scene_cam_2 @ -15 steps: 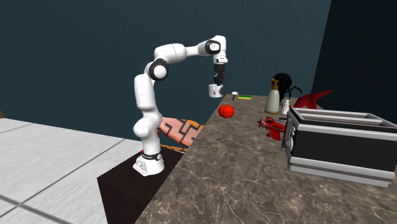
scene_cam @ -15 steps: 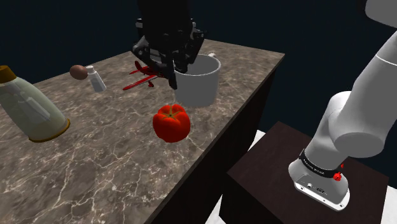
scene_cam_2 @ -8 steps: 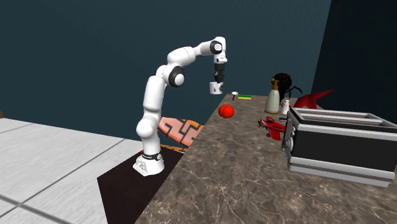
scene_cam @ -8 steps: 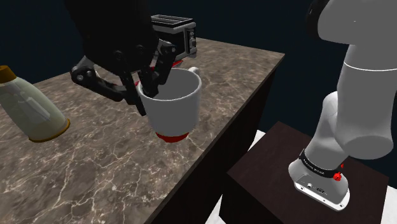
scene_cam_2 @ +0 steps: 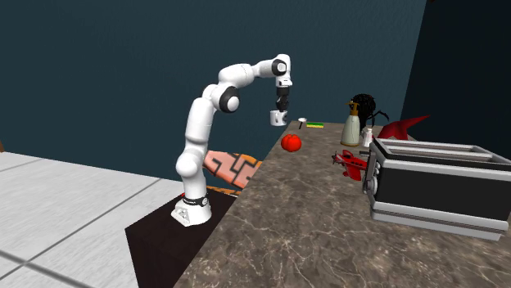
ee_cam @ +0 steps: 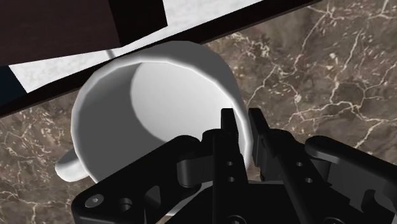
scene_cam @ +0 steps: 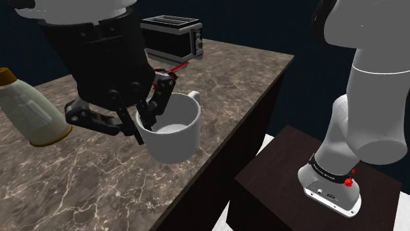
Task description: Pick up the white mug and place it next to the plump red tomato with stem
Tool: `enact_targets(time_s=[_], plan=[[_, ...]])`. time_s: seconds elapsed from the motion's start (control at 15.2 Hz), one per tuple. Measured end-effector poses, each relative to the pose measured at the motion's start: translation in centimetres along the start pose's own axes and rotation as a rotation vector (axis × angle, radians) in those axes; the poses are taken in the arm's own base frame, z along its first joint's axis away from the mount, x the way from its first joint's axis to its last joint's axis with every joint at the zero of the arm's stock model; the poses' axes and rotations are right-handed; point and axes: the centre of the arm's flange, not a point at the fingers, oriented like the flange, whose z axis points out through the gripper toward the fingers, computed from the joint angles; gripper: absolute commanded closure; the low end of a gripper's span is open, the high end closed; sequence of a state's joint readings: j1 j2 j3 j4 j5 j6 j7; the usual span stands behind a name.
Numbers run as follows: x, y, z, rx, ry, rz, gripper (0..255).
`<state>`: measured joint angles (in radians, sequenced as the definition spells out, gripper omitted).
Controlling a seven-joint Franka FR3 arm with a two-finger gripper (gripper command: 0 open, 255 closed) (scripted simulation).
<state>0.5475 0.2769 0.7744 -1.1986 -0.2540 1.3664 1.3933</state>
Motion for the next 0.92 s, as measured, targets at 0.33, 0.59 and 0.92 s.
enact_targets(time_s=[0.33,0.59,0.92], plan=[[-0.2,-0.2,2.6,0.0,0.0,0.0,255],[-0.3,-0.3,4.7,0.0,0.0,0.0,255],[-0.4,-0.5,7.4,0.0,0.0,0.0,255]])
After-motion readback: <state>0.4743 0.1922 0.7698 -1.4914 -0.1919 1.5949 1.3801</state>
